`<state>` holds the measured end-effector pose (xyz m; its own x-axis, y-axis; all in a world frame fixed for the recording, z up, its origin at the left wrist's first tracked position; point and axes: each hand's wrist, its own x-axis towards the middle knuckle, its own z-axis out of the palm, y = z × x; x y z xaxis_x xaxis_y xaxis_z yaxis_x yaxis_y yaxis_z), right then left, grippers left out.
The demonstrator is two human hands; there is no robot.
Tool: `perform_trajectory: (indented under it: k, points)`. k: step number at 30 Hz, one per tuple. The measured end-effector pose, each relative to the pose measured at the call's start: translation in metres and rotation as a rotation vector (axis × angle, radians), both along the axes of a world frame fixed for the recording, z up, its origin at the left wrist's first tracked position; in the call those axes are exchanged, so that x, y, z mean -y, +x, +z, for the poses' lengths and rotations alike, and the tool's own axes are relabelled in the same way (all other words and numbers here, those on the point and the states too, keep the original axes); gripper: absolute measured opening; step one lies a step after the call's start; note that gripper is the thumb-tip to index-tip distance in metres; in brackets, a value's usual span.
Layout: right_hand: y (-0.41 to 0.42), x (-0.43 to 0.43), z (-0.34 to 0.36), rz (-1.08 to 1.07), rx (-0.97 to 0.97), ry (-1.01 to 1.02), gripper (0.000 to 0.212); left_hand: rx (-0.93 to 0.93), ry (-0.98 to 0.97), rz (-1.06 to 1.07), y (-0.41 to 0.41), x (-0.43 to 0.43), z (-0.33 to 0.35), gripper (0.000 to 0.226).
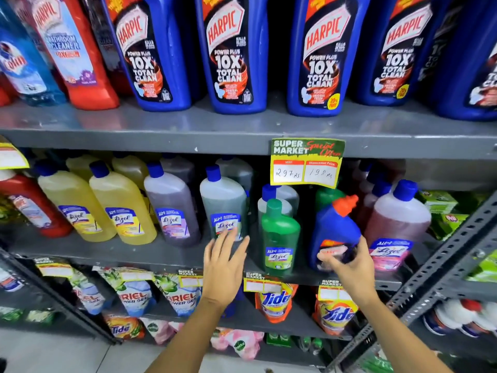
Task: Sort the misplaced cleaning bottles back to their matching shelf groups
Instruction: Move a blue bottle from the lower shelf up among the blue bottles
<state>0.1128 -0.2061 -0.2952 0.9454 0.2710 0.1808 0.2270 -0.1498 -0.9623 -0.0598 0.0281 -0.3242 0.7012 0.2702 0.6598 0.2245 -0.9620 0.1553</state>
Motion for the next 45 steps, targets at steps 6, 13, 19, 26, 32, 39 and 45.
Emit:
perform_trajectory:
  k: [6,13,19,26,32,39,45]
  points:
    - [-0.049,0.052,0.028,-0.11,0.049,0.131,0.07,0.493,0.126,-0.241,0.01,0.03,0.2,0.044]
    - [-0.072,0.081,0.172,-0.118,0.236,0.313,0.065,0.188,0.304,-0.059,0.059,0.006,0.261,0.052]
    - [-0.041,0.077,0.302,-0.085,0.514,0.291,0.064,0.309,0.315,-0.047,0.067,0.003,0.253,0.041]
    - [0.043,0.038,0.345,-0.099,0.502,0.074,0.096,0.351,0.328,-0.024,0.07,0.001,0.248,0.041]
    - [0.052,0.019,0.337,-0.145,0.398,-0.113,0.078,0.426,0.315,-0.034,0.075,0.0,0.243,0.039]
    - [0.035,0.013,0.331,-0.169,0.398,-0.192,0.097,0.421,0.295,-0.044,0.073,-0.001,0.241,0.04]
    - [0.02,-0.004,0.315,-0.272,0.464,-0.328,0.137,0.416,0.296,-0.058,0.073,-0.001,0.241,0.044]
